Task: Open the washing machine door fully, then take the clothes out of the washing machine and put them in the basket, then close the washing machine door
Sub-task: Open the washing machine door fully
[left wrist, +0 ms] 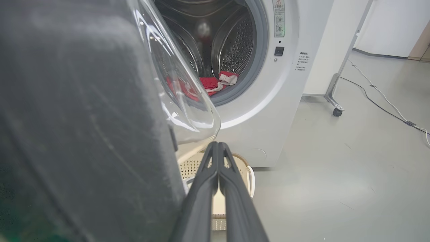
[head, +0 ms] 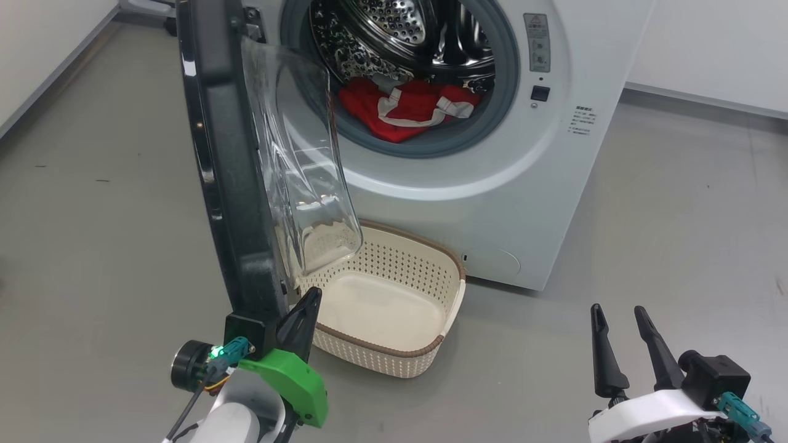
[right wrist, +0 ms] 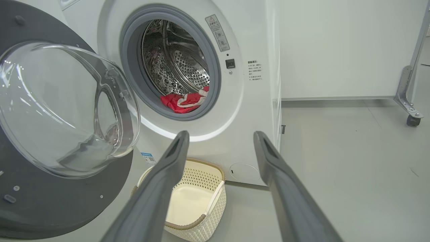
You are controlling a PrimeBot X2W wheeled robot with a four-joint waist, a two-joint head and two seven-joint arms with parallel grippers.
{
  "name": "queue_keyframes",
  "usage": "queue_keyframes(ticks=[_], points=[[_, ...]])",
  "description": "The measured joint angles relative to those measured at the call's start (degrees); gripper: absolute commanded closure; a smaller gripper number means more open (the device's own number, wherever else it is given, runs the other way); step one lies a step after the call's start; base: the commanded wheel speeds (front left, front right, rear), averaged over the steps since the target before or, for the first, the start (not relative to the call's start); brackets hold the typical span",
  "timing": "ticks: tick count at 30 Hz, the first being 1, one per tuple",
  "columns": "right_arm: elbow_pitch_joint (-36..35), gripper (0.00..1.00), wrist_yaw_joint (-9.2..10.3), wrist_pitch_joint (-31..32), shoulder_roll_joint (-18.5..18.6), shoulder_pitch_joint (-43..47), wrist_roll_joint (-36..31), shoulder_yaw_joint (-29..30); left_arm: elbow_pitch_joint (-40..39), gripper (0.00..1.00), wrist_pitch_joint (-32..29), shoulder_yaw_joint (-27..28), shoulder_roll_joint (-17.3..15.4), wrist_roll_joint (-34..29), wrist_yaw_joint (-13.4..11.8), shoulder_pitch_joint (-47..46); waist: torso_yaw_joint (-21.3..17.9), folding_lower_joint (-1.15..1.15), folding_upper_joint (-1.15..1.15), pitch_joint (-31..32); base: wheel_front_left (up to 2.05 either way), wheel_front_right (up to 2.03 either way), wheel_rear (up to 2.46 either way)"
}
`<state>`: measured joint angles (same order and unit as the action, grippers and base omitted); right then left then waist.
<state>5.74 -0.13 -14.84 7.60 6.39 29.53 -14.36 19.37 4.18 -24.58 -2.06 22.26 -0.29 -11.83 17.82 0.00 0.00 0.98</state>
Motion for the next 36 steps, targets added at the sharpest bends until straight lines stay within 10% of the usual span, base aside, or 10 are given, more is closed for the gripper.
queue_keyframes(ticks=[36], points=[[0.6, 0.0, -1.32, 0.9, 0.5, -2.4, -2.6, -1.5, 0.7, 1.0, 4.4, 21.4, -7.6, 7.7, -5.3, -0.1, 5.1, 0.0, 0.0, -7.3, 0.0, 0.0, 0.0]])
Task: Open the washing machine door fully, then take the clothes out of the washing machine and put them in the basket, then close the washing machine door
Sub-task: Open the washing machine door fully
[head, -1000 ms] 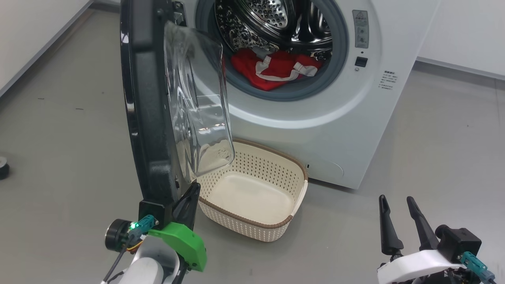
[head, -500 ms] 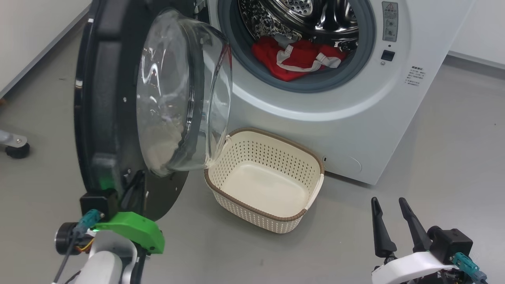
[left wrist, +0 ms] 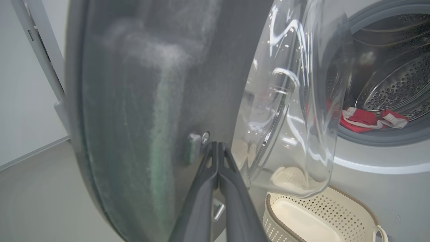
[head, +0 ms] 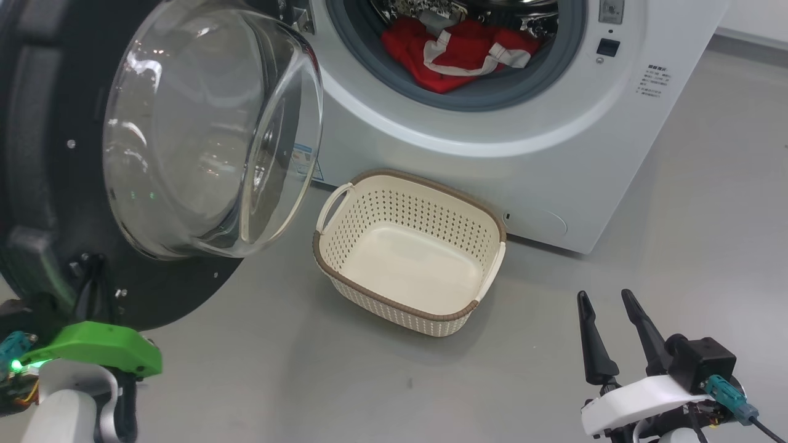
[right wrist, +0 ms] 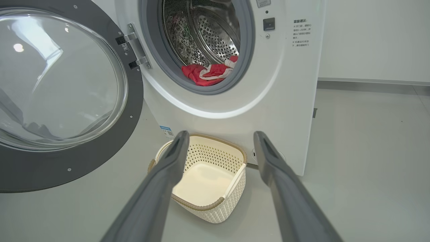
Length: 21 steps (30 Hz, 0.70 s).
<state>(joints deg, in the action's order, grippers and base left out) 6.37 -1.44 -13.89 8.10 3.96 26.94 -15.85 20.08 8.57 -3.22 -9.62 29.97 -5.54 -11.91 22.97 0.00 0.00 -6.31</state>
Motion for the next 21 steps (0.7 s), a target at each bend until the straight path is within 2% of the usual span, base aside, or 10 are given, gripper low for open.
queue_keyframes(ticks=[21], points=[[-2.6, 0.0, 0.08, 3.1, 2.5, -5.3, -3.4, -1.3, 3.7, 1.0, 0.9, 11.3, -6.8, 3.8, -0.7, -6.0, -4.1, 0.0, 0.0, -9.5, 0.0, 0.0, 0.0]])
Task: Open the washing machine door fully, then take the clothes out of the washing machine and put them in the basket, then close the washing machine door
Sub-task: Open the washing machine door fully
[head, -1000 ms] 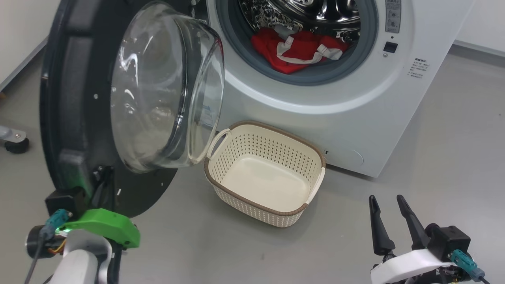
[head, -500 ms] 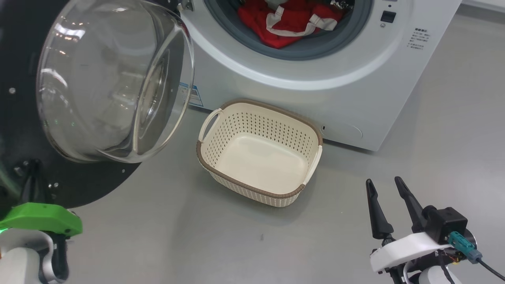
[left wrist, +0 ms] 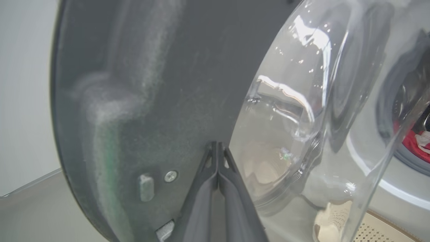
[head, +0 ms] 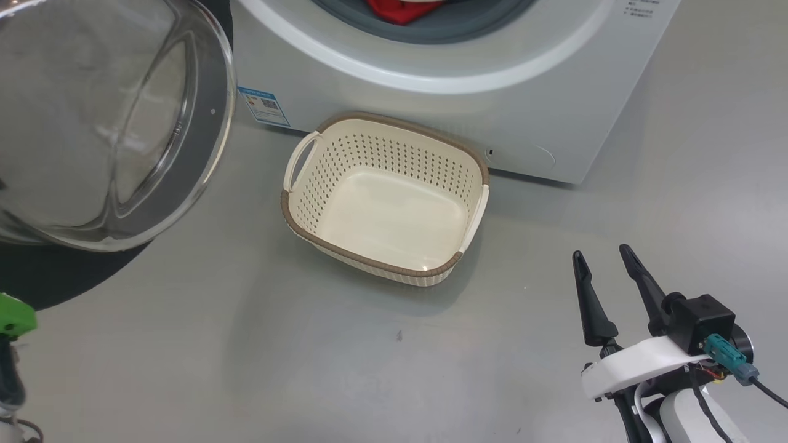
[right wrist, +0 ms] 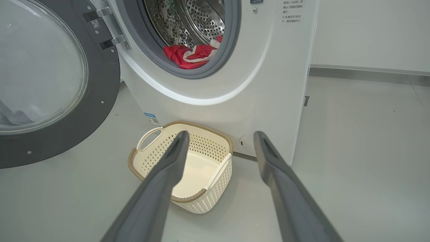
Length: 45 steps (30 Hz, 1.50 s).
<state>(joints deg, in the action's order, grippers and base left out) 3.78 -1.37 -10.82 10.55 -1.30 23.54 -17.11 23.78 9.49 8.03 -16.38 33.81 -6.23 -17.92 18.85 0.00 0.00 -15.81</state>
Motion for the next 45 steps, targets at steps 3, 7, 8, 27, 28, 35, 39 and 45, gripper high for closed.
queue_keyframes(ticks=[3, 7, 8, 27, 28, 35, 39, 45], points=[[-0.3, 0.0, 0.02, 0.3, 0.2, -0.9, -0.1, 0.0, 0.8, 1.0, 0.0, 1.6, -1.0, 0.5, 0.0, -1.1, -0.6, 0.0, 0.0, -1.3, 0.0, 0.0, 0.0], [-0.4, 0.0, 0.07, 0.5, 0.5, -1.3, -0.4, 0.2, 2.2, 1.0, 0.3, 3.7, -1.5, 1.4, 0.0, -2.3, -1.3, 0.0, 0.0, -2.9, 0.0, 0.0, 0.0], [-0.4, 0.0, 0.08, 0.5, 0.6, -1.4, -0.4, 0.3, 2.6, 1.0, 0.6, 4.3, -1.6, 1.7, 0.0, -2.5, -1.4, 0.0, 0.0, -3.2, 0.0, 0.0, 0.0], [-0.1, 0.0, 0.48, 0.9, 1.1, -2.4, -0.5, 0.7, 9.8, 1.0, 2.0, 5.7, -3.5, 2.6, 0.0, -4.7, -1.9, 0.0, 0.0, -4.5, 0.0, 0.0, 0.0], [0.1, 0.0, 0.48, 0.9, 1.0, -2.5, -0.5, 0.7, 10.1, 1.0, 2.0, 5.5, -3.5, 2.6, 0.0, -4.8, -1.9, 0.0, 0.0, -4.3, 0.0, 0.0, 0.0], [1.4, 0.0, 0.43, 0.3, 0.3, -2.8, -0.3, 0.9, 11.2, 1.0, 2.8, 3.6, -3.4, 1.8, 0.8, -4.8, -2.0, 0.0, 0.0, -2.0, 0.0, 0.0, 0.0], [2.3, 0.0, 0.29, -0.2, 0.0, -2.8, 0.3, 1.2, 11.2, 1.0, 3.0, 1.5, -2.6, 0.0, 1.6, -4.7, -2.1, 0.0, 0.0, -0.3, 0.0, 0.0, 0.0], [3.1, 0.0, -0.09, -1.2, -0.9, -2.8, 1.0, 1.4, 11.1, 1.0, 3.2, -0.8, -2.0, -1.4, 2.6, -4.2, -2.2, 0.0, 0.0, 2.1, 0.0, 0.0, 0.0]])
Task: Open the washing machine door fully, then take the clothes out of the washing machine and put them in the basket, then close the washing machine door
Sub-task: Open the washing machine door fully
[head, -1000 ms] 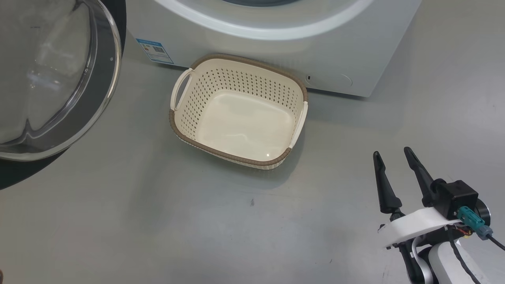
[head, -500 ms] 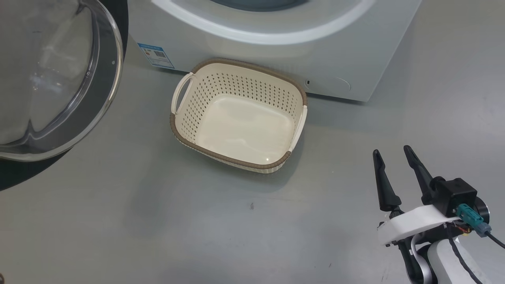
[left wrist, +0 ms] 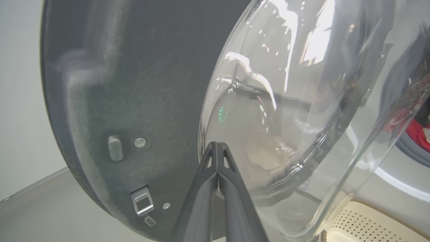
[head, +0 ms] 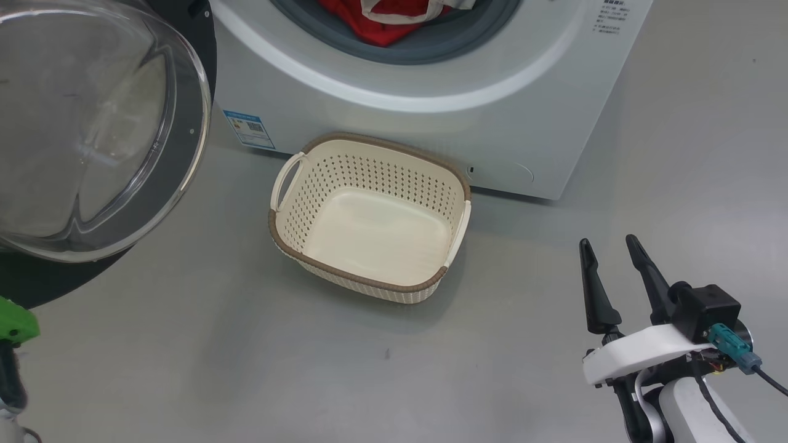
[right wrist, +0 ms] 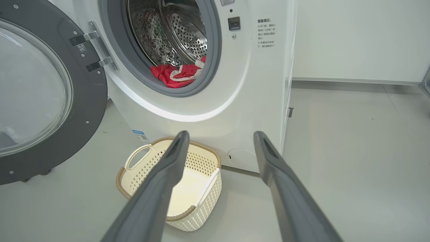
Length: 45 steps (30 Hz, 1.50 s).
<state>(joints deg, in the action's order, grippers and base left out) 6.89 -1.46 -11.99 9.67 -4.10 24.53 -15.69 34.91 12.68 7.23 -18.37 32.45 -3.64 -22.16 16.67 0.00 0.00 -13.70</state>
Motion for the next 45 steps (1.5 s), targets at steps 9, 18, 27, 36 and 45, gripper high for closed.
queue_keyframes(ticks=[9, 18, 27, 36, 45], points=[[1.8, 0.0, -0.49, -0.8, -1.3, 1.2, 1.2, 0.2, -2.1, 1.0, 0.4, -3.8, 1.5, -2.0, 2.5, 3.2, -0.8, 0.0, 0.0, 4.7, 0.0, 0.0, 0.0], [2.2, 0.0, -0.52, -1.4, -1.8, 1.9, 1.3, 1.0, -5.8, 1.0, 0.5, -7.7, 4.1, -3.6, 4.0, 7.0, -3.1, 0.0, 0.0, 8.7, 0.0, 0.0, 0.0], [2.2, 0.0, -0.91, -1.5, -2.1, 3.5, 1.7, 1.8, -9.9, 1.0, 0.6, -11.2, 7.5, -4.4, 5.1, 11.1, -6.6, 0.0, 0.0, 11.8, 0.0, 0.0, 0.0], [1.7, 0.0, -0.92, -1.5, -2.1, 4.9, 1.7, 2.0, -13.2, 1.0, 0.6, -14.2, 10.3, -5.9, 5.2, 15.2, -9.9, 0.0, 0.0, 13.8, 0.0, 0.0, 0.0], [0.9, 0.0, -0.92, -1.9, -2.0, 6.2, 1.7, 2.3, -16.5, 1.0, 1.1, -15.6, 11.1, -6.8, 5.2, 16.9, -12.0, 0.0, 0.0, 14.4, 0.0, 0.0, 0.0]])
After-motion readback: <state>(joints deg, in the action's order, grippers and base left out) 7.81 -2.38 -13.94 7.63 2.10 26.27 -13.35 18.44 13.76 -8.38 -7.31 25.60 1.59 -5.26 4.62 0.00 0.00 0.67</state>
